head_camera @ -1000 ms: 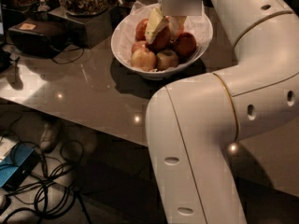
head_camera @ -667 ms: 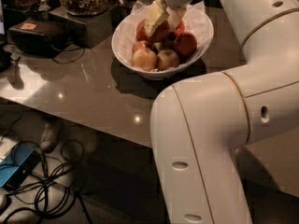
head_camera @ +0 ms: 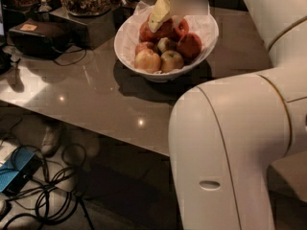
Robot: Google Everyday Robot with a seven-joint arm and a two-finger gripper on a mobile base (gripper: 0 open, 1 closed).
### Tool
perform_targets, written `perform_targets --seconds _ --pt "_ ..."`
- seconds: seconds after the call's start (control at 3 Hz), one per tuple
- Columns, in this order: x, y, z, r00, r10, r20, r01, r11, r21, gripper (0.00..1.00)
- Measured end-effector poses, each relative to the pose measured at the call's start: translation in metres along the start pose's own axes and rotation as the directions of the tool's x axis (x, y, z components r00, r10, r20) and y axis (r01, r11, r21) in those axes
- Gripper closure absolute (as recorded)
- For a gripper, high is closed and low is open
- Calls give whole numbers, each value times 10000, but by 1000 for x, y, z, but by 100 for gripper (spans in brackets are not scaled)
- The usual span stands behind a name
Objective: Pick apple from white bowl
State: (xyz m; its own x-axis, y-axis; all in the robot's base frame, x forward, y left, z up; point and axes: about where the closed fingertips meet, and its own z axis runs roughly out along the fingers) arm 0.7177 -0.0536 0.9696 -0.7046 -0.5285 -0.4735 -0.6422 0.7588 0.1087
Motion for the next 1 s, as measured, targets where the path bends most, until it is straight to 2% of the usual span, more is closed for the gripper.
perform_targets --seconds 0.33,0.67,1.0 --pt "4 3 1 9997 -198 135 200 9996 -202 100" --pt "7 19 -9 9973 -716 130 723 9952 -661 100" --pt "10 34 -25 9920 -1252 148 1260 9860 -1096 100"
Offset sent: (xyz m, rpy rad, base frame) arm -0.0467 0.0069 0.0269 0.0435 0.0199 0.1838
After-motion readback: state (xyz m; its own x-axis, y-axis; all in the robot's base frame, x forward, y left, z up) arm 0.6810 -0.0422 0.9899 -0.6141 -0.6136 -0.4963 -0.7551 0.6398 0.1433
